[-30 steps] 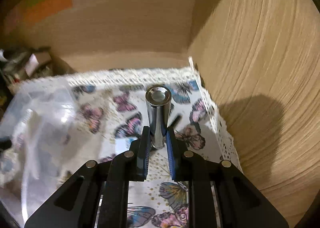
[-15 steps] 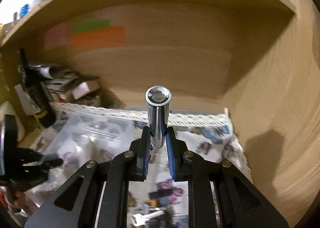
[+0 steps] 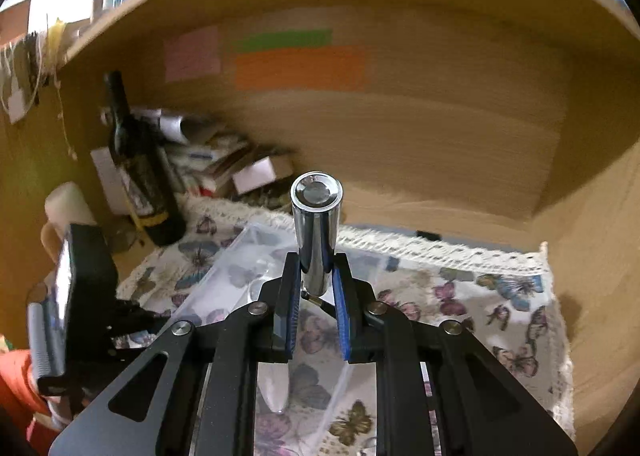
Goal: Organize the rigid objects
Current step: 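Lower the metal cylinder into the box beside the white device, open right gripper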
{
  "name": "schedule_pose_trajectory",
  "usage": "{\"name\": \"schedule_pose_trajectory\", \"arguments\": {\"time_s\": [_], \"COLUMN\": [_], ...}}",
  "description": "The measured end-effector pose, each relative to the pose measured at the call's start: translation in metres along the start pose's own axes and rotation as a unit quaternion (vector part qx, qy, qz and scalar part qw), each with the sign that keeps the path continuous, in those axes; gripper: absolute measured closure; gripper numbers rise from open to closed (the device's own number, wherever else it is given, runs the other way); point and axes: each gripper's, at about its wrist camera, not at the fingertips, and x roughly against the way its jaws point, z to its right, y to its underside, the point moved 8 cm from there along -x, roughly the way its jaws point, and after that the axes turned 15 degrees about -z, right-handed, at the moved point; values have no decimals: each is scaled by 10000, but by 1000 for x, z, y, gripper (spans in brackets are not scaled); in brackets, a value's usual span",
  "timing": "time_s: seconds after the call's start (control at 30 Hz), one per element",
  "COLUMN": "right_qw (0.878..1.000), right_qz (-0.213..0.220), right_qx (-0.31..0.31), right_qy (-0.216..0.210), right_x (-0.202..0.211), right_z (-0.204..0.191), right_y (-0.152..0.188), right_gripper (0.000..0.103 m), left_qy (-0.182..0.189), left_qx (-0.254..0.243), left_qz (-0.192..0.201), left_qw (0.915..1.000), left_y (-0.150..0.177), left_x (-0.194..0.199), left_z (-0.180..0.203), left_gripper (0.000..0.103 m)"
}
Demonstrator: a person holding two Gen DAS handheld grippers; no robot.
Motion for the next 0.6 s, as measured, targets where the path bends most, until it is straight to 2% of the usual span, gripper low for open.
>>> {"name": "schedule_pose_trajectory", "arguments": {"time_s": [0.2,0.6], "right_qw": [9972,9886], "right_qz": [-693,-1382], "right_qx": [211,505], "right_qy": [189,315], "right_x": [-44,-79], "right_z": [-2,-4], "right_y": [12,22], "right_gripper": [89,89], "left_qy": [46,68], "left_qx": [-2,-6], "left_qz": [2,6], "left_qw": [10000,10000], "left_y": [1,1], "left_x": [1,2], "left_z": [0,-1], "left_gripper": [87,87]}}
